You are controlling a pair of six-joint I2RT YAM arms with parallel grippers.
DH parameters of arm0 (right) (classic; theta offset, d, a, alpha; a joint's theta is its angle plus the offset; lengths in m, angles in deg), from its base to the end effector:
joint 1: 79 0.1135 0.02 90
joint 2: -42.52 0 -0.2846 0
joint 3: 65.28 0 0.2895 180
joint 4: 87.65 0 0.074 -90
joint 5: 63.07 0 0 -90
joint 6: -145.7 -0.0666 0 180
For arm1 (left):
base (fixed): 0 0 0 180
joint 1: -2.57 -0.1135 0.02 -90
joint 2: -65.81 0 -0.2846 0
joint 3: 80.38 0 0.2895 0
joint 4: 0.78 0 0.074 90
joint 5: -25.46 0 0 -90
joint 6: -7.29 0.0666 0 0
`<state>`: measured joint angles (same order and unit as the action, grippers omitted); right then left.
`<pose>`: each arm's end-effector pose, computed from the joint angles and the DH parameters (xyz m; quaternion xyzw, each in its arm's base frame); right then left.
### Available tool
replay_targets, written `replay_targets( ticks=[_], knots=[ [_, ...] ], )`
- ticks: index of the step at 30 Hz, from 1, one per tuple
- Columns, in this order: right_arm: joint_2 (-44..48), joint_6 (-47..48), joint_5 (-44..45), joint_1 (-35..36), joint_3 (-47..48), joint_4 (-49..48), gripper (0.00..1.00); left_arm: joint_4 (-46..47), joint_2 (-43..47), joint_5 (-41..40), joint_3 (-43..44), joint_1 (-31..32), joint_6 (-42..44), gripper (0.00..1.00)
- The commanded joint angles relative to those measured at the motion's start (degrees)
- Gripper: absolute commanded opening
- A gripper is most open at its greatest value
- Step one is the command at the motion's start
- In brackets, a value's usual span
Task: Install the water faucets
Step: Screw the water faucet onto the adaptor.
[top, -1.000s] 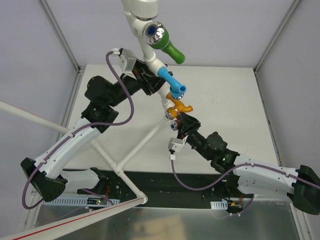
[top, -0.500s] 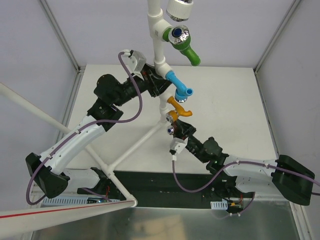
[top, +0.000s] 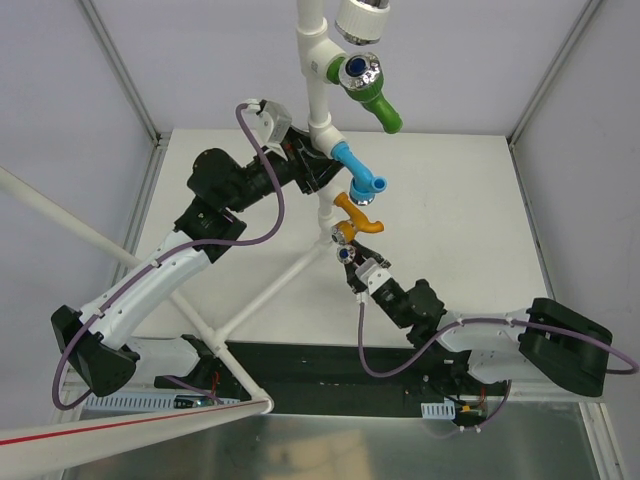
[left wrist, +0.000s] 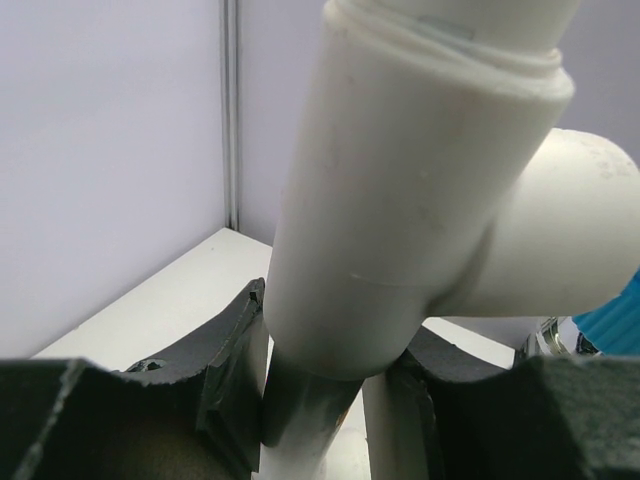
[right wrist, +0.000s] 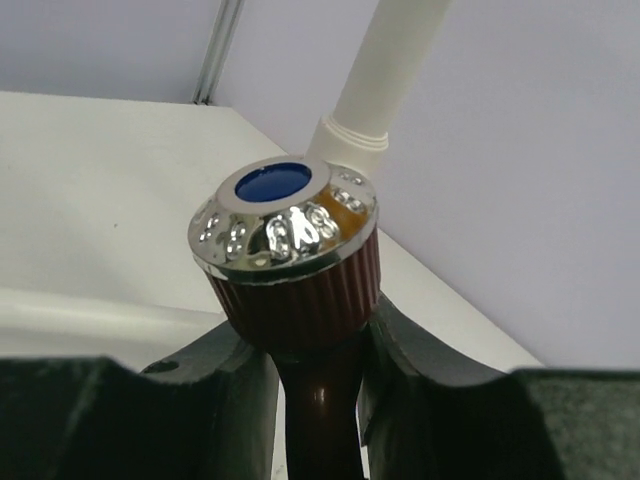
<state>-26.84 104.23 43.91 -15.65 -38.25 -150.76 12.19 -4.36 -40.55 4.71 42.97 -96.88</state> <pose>0.1351 0.2258 0.2337 -0.3973 0.4153 0.0218 0.8180 0.2280 -0.2296 0.5188 0.2879 0.4510 -0.4794 0.6956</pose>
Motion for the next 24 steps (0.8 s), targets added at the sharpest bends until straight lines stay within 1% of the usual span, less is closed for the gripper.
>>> replay_targets(
  ticks=[1,7,11,18,22,24],
  knots=[
    [-5.51,-21.53,0.76,3.09,1.71,-5.34,0.00,12.87,5.13,8.71,3.69,4.07,-21.86,0.00],
    [-7.54,-30.85,8.33,5.02,3.65,-8.34,0.00,12.95,5.22,8.53,3.61,3.90,-21.95,0.00],
    [-7.63,-37.88,11.06,5.64,3.56,-11.15,0.00,13.22,5.40,8.36,3.52,3.89,-22.12,0.00],
    [-6.66,-43.51,16.59,7.13,4.79,-11.15,0.00,13.83,5.48,8.18,3.08,3.81,-22.39,0.00],
    [-6.14,-48.35,19.59,7.84,5.58,-11.41,0.00,13.83,5.57,8.09,2.90,3.63,-22.30,0.00],
    [-5.87,-52.39,20.73,7.93,5.85,-12.20,0.00,13.92,5.66,8.01,2.82,3.72,-22.30,0.00]
  ],
)
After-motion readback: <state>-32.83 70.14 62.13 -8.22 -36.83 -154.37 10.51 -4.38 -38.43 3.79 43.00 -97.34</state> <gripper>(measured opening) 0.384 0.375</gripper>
